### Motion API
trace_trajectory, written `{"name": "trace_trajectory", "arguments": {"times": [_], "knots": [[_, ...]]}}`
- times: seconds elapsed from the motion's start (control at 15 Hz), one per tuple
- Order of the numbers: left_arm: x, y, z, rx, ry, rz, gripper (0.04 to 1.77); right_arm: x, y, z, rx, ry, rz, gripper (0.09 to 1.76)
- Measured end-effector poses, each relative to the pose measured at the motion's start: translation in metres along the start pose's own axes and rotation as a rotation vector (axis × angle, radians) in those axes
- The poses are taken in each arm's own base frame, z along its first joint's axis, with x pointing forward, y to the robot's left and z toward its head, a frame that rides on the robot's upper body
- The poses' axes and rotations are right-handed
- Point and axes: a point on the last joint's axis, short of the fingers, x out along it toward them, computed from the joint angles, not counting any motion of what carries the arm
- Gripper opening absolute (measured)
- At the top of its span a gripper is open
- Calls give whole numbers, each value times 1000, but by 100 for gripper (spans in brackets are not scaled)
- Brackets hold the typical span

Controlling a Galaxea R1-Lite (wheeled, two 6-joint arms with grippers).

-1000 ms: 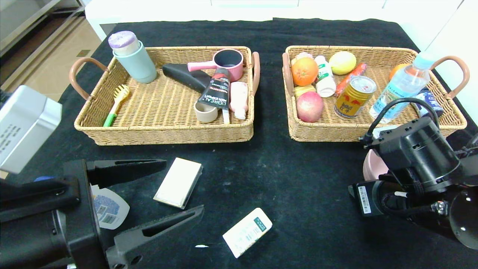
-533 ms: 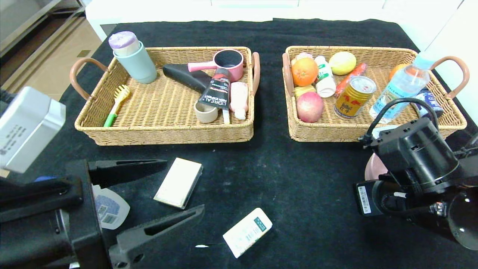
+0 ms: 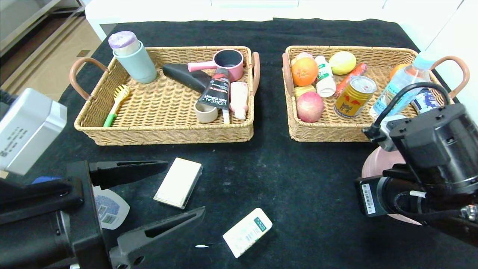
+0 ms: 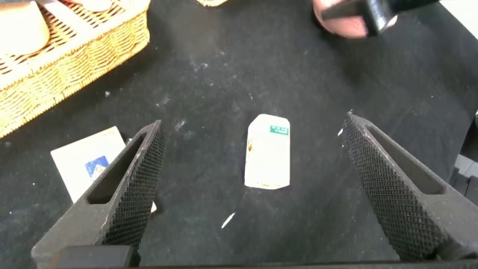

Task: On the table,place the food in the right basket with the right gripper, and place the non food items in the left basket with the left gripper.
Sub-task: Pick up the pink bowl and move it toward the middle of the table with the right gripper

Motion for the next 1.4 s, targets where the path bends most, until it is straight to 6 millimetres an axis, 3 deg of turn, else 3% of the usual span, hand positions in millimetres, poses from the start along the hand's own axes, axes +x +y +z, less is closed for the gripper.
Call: {"name": "trace_trajectory", "arguments": {"times": [0.2,0.47,0.87,1.4], "knots": [[-3,0,3,9,-16,3,172,-23,14,16,-4,-80,88,19],[-12,-1,9,14,-48,9,172,-34,45,33,-38,-136,172,19],[-29,-2,18,27,-107,32,172,-21,106,52,-79,-167,240,19],[-44,-3,24,31,-131,35,172,7,156,66,-66,-296,288,18]]}}
